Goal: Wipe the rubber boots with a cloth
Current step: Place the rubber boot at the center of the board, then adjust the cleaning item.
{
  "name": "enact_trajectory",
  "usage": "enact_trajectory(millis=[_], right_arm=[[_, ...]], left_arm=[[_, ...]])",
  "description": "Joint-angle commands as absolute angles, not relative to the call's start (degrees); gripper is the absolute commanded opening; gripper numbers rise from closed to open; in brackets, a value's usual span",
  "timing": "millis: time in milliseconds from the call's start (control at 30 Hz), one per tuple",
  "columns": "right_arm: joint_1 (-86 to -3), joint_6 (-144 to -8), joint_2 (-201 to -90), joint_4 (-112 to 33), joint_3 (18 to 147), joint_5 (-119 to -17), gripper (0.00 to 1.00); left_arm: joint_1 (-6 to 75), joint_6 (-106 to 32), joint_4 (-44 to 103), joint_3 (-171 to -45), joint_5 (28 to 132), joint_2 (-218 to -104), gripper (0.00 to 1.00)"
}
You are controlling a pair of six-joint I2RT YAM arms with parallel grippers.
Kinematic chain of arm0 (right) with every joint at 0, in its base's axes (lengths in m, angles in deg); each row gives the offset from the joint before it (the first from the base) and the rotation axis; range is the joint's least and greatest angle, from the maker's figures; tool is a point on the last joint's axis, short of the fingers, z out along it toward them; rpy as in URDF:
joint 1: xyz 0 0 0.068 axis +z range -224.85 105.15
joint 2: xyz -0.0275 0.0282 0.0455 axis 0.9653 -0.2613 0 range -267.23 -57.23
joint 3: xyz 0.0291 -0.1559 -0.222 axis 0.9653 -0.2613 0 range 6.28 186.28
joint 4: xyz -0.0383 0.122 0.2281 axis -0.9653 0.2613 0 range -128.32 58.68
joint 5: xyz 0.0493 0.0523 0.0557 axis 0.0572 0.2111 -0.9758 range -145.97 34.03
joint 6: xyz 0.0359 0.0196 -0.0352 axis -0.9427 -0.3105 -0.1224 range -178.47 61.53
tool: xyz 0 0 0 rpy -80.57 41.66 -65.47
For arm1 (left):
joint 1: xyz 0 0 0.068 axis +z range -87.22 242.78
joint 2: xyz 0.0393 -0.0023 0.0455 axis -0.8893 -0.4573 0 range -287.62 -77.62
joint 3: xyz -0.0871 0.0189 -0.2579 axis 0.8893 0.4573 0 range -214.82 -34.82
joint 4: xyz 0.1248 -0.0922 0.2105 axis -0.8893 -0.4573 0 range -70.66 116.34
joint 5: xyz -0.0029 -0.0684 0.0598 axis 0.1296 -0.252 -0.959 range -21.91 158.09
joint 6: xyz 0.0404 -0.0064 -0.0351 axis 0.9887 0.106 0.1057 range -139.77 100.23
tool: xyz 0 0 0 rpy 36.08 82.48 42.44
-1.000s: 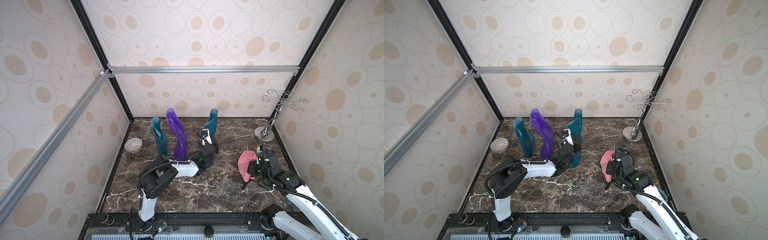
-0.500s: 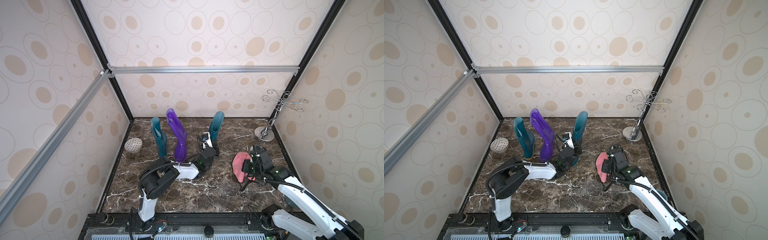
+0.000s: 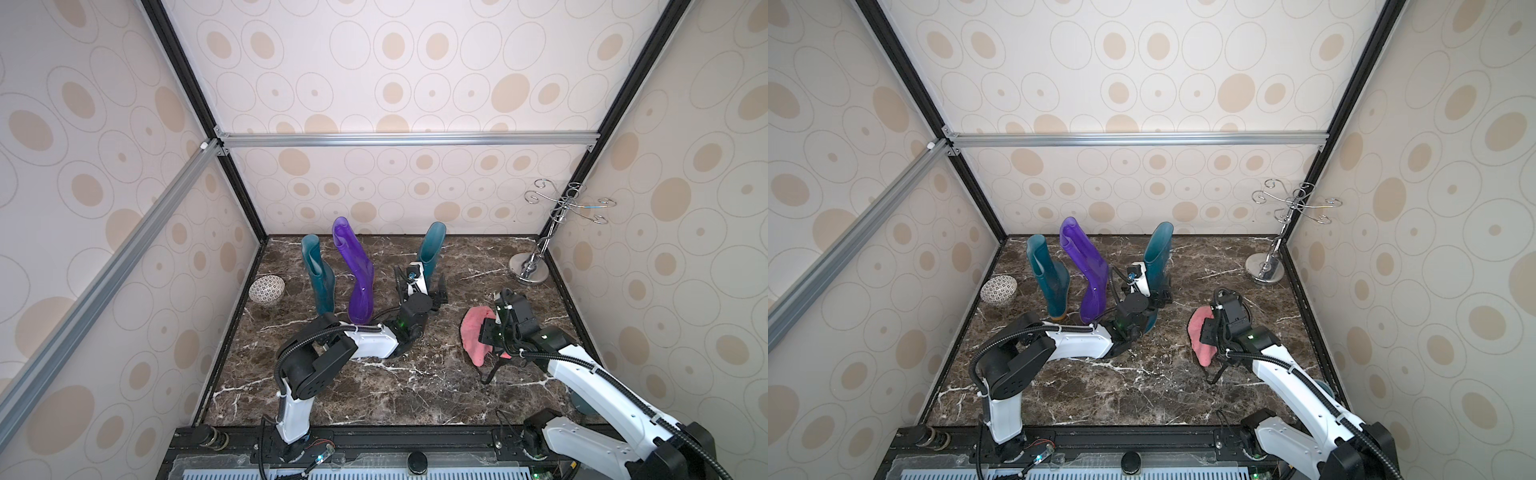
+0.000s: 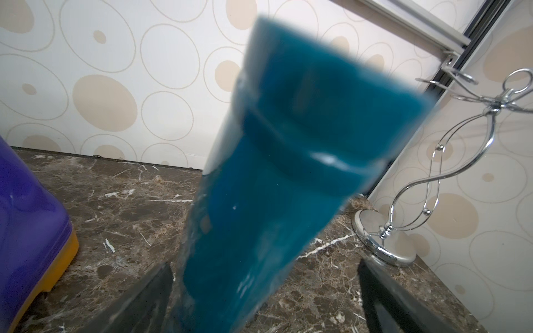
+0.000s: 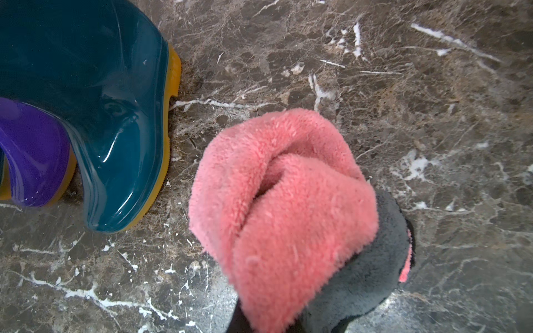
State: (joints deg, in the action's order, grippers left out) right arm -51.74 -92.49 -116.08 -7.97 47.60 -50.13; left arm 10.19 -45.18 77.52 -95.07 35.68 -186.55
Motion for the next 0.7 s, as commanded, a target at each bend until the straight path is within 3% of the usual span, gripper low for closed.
enact_trajectory(millis=[0, 233, 567, 667], right_arm=[[-52.07, -93.87, -116.24, -8.39, 48.11, -50.45, 0.09], [-52.17, -93.66, -115.51, -7.68, 48.46, -50.26, 0.29], [-52.18, -92.9, -113.57, -4.95, 51.31, -48.75, 0.67], [-52.18, -92.61, -113.48, -3.67, 52.44, -48.67, 0.85]], left_arm=[[9.65, -42.14, 79.12, -97.31, 35.82, -184.11, 1.0], [8.94, -38.85, 79.85, -97.95, 35.89, -182.62, 1.0], [6.55, -31.86, 81.87, -98.75, 36.9, -179.15, 1.0], [5.34, -28.74, 81.89, -99.57, 36.62, -178.06, 1.0]])
